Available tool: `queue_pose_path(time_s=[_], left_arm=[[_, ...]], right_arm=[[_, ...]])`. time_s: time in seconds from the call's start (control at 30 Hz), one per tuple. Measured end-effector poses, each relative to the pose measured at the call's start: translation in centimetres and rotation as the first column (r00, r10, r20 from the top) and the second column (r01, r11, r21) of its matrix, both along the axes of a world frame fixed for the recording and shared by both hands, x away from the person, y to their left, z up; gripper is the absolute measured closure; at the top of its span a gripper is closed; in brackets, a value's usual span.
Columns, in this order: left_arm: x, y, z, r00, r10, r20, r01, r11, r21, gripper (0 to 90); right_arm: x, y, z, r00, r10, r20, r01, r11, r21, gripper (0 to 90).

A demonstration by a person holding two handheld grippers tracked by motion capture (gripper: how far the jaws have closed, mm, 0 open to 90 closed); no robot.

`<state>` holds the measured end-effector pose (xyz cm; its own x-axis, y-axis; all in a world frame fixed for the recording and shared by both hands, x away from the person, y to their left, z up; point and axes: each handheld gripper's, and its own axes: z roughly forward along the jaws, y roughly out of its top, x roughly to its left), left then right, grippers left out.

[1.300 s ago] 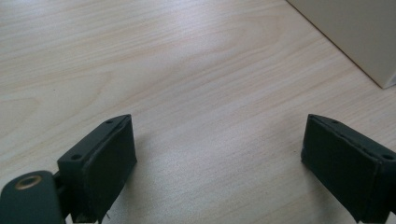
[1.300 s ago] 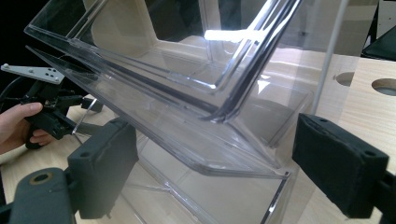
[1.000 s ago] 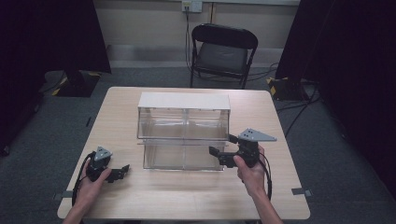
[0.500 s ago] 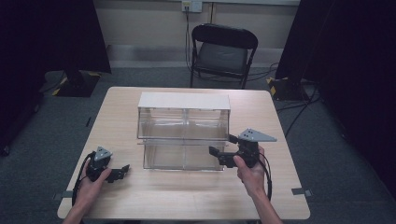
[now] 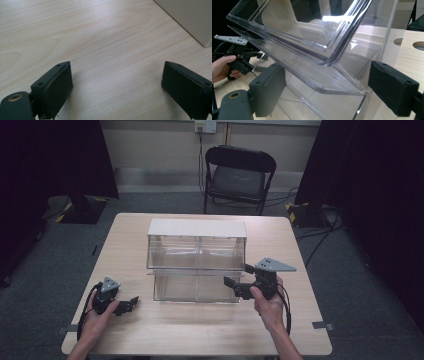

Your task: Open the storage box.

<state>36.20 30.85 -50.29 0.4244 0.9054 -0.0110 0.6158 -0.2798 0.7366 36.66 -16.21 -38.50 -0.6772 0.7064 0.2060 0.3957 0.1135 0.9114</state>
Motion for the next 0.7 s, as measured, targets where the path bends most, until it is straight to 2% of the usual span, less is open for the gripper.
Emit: queue_pose_path(time_s=[0.7], left_arm=[[0.01, 0.03, 0.02, 1.0000, -0.002, 0.002, 0.002, 1.0000, 0.005, 9.4]], right_arm=[[0.03, -0.02, -0.01, 1.0000, -0.001, 0.000, 0.001, 1.000, 0.002, 14.0]])
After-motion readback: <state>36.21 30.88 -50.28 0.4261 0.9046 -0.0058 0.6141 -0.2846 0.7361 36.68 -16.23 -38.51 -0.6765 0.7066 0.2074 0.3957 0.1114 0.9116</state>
